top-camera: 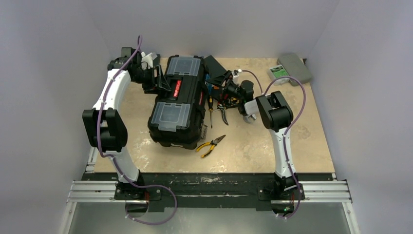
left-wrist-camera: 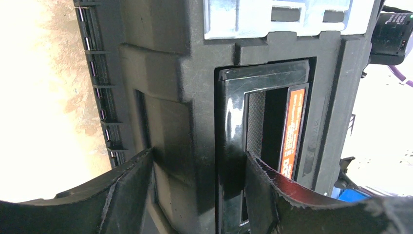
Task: Pack the tool kit
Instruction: Open the toolbox at the center of the board.
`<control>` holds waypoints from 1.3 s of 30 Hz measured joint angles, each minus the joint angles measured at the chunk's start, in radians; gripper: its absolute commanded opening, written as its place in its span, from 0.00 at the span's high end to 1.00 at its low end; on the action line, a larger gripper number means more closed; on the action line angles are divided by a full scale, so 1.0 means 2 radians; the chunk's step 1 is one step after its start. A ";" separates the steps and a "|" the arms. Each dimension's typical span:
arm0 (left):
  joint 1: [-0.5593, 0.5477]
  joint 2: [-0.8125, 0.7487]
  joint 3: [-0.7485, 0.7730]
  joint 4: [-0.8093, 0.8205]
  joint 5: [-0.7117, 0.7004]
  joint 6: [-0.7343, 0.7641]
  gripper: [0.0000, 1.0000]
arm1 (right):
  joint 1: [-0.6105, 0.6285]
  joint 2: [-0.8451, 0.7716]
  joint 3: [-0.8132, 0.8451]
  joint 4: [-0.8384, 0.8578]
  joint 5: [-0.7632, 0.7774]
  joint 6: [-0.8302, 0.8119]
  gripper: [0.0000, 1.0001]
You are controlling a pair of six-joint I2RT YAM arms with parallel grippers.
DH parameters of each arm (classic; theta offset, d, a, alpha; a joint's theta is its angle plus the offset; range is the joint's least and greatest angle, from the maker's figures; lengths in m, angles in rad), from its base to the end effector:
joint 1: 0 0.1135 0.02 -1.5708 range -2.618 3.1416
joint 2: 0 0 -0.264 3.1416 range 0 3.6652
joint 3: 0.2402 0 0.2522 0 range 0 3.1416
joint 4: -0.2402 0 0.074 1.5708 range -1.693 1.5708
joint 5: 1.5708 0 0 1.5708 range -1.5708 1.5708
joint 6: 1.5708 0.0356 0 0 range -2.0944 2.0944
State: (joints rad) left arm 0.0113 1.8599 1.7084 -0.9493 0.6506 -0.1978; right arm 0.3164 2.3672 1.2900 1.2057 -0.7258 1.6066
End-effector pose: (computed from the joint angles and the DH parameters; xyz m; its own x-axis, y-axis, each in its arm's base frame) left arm 0.3930 -0.0171 0.2977 -0.9263 -0.1668 -0.3379 0.0849 0.7812 -0.6185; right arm 0.4464 0.1710 0.1237 -0.8621 0.5043 -0.0495 -0.0910 -0.0580 0.9942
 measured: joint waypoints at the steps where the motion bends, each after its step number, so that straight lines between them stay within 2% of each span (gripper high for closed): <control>1: 0.000 0.001 0.001 -0.001 0.000 0.000 0.86 | 0.002 0.002 0.005 0.006 0.000 0.009 0.01; 7: 0.003 0.003 0.003 -0.002 0.002 0.000 0.86 | 0.005 0.021 0.026 0.055 0.000 0.068 0.02; 10: 0.004 0.004 0.004 -0.002 0.003 0.000 0.86 | 0.003 0.038 0.042 0.077 0.000 0.098 0.19; 16: 0.004 0.005 0.009 -0.008 -0.002 0.000 0.87 | 0.004 0.048 0.051 0.067 0.000 0.109 0.42; 19: 0.004 0.005 0.017 -0.017 -0.014 0.000 0.87 | 0.004 0.050 0.055 0.063 0.005 0.118 0.45; 27: -0.011 0.007 0.036 -0.032 -0.057 0.000 0.88 | 0.003 0.050 0.069 0.038 0.002 0.116 0.66; 31: -0.027 0.007 0.050 -0.043 -0.094 0.000 0.88 | 0.002 0.050 0.069 0.036 0.002 0.114 0.68; 34: -0.041 0.007 0.058 -0.048 -0.130 0.001 0.88 | 0.002 0.050 0.069 0.033 0.003 0.113 0.61; 37: -0.053 0.005 0.066 -0.055 -0.162 0.002 0.88 | 0.002 0.050 0.069 0.032 0.003 0.109 0.60; 39: -0.060 0.005 0.070 -0.059 -0.179 0.004 0.88 | 0.002 0.050 0.069 0.030 0.002 0.107 0.54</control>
State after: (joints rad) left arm -0.1093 1.8706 1.8481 -1.0672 0.2935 -0.1902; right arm 0.3199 2.4664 1.4277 1.2652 -0.7216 1.8206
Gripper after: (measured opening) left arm 0.546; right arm 0.586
